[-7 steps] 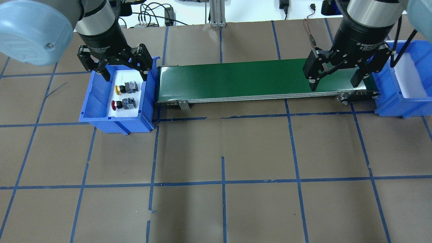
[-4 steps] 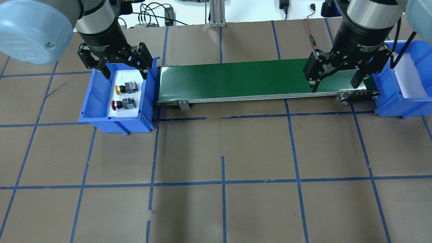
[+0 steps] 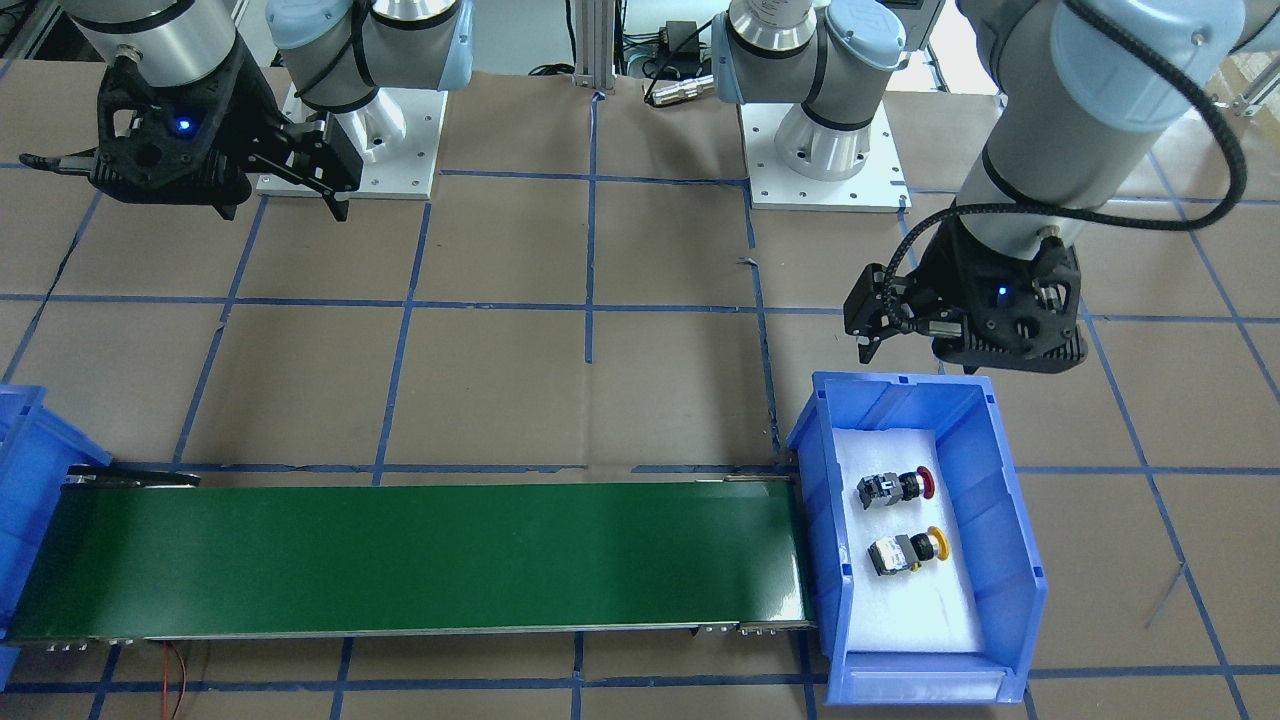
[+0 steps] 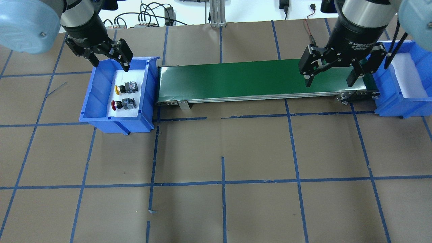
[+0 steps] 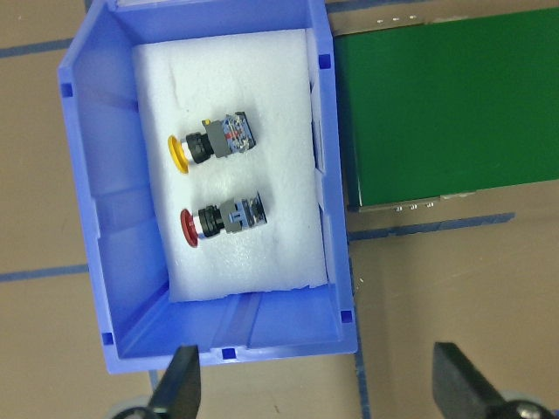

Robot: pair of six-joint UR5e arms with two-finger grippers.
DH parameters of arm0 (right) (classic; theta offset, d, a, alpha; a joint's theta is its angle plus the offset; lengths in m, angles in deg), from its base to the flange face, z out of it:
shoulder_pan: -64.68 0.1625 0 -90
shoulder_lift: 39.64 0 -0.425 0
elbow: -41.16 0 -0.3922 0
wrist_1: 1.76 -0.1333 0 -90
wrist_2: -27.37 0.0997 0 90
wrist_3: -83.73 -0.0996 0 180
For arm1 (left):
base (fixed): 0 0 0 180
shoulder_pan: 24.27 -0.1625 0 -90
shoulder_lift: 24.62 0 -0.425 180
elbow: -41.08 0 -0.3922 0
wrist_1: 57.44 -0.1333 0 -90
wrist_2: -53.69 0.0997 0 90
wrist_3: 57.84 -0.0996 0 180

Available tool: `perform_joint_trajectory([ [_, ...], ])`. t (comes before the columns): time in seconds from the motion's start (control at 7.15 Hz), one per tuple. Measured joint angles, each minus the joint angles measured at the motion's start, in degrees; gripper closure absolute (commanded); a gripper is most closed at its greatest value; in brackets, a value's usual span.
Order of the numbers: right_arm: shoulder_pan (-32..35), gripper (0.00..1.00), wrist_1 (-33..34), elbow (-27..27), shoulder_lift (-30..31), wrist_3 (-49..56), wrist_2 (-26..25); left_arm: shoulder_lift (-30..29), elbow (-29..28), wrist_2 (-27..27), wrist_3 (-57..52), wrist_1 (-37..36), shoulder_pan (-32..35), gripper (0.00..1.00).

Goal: Transport two buttons from left to right
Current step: 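Lower the left gripper into the blue bin and grasp the red button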

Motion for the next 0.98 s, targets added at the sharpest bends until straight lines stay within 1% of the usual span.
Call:
perform_joint_trajectory([
  [0.14,0.4,0.0,2.4,-0.1,-0.9,-2.4,0.1,-1.2,1.2,0.1,-8.7,-1.1,-0.9,0.0],
  [0.42,2.3,0.0,4.4,-0.2,-1.6,-3.8,0.7,-4.1,2.9,-0.1,-29.0,-4.3,-4.4,0.01],
  [0.7,3.4,0.0,4.7,-0.2,-1.4,-3.6,1.0,-10.4,3.6,-0.2,-45.5,-9.3,-4.9,0.02],
  [0.84,3.5,0.0,4.7,-0.2,-1.4,-3.3,1.0,-12.7,3.9,-0.2,-50.1,-10.8,-4.6,0.08],
  [0.98,3.5,0.0,4.7,-0.3,-1.4,-2.8,0.9,-13.8,4.4,-0.2,-52.8,-11.5,-4.4,0.1],
])
